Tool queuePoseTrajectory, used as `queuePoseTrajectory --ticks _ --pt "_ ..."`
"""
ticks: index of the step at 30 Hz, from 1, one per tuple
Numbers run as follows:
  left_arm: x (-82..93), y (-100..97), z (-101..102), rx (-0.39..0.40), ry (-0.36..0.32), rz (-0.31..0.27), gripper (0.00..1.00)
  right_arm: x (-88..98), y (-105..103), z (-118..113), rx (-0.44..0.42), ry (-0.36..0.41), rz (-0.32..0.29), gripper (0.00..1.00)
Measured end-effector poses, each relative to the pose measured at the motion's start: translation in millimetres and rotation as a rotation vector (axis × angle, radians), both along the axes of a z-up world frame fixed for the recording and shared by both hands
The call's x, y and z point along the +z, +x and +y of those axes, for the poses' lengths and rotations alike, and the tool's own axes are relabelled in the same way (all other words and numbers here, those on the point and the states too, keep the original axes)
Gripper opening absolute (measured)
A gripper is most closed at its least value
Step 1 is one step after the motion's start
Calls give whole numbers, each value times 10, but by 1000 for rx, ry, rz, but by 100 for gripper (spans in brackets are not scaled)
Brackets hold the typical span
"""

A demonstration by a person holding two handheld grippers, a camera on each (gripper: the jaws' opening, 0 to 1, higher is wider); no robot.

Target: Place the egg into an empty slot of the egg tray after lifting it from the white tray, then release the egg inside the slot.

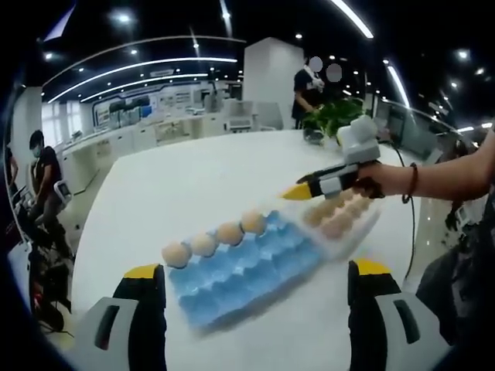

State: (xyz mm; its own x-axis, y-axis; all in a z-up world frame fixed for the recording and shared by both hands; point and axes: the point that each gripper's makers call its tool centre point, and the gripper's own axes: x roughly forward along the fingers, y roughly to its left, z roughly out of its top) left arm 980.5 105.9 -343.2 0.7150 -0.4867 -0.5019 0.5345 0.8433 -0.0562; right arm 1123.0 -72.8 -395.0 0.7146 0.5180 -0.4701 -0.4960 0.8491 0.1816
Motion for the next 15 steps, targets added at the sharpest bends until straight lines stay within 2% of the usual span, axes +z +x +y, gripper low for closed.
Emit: queuePoseTrajectory --ticks 15 --pt "15 -59 -71 0 0 0 100 -24 -43 -280 -33 -24 11 63"
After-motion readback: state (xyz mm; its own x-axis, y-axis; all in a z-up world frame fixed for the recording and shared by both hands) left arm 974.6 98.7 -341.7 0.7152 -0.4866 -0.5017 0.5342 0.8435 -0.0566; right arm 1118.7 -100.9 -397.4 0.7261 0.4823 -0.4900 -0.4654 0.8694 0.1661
